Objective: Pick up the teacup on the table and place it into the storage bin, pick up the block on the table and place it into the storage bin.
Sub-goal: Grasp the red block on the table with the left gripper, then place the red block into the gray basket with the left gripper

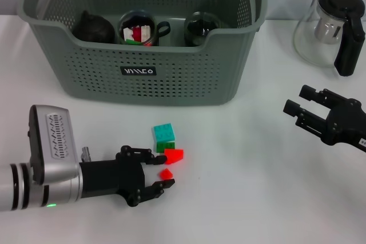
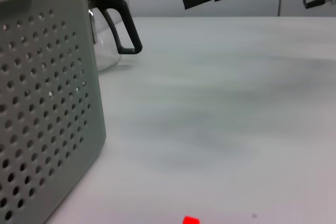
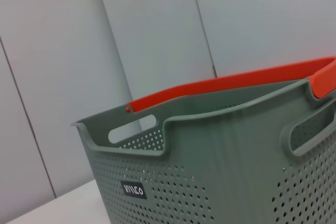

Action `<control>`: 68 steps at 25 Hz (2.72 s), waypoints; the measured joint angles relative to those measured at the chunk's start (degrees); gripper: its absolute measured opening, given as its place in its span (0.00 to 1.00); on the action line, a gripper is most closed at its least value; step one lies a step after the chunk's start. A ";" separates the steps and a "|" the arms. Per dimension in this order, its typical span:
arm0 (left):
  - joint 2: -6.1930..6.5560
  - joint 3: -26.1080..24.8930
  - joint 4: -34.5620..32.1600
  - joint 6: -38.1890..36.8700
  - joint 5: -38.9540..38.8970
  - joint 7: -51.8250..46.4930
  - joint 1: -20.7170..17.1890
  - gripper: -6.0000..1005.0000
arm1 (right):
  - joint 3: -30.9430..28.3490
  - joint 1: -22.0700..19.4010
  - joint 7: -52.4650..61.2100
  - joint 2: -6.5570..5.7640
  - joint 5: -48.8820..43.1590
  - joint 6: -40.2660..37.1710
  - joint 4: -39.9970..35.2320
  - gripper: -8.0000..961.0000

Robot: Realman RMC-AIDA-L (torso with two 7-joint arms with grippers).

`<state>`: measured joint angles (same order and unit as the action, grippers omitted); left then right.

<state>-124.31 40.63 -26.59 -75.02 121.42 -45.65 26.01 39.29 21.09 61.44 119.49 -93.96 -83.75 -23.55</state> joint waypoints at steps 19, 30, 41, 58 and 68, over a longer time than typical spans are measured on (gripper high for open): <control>-0.06 1.12 0.14 0.58 0.40 -1.37 0.72 0.45 | 0.00 -0.15 0.00 -0.11 -0.25 -0.01 0.00 0.67; 0.10 4.24 -1.18 1.80 0.33 -7.92 1.81 0.25 | 0.00 -0.54 0.00 -0.25 -0.15 -0.01 0.00 0.67; 2.66 -7.25 -6.93 -20.76 -0.61 -10.21 1.67 0.20 | 0.00 -0.61 0.00 -0.41 0.09 -0.18 0.00 0.67; 6.36 -15.84 -14.76 -18.60 -17.48 -21.31 18.11 0.24 | 0.00 -0.36 -0.28 0.03 0.05 -0.47 -0.42 0.67; 5.97 1.92 -15.12 16.56 -16.97 -22.43 18.18 0.26 | -0.13 0.18 -0.04 -0.29 0.10 -0.54 -0.69 0.67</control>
<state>-118.34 42.55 -41.72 -58.47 104.45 -68.08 44.19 39.16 21.26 61.39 119.21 -93.86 -84.29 -24.25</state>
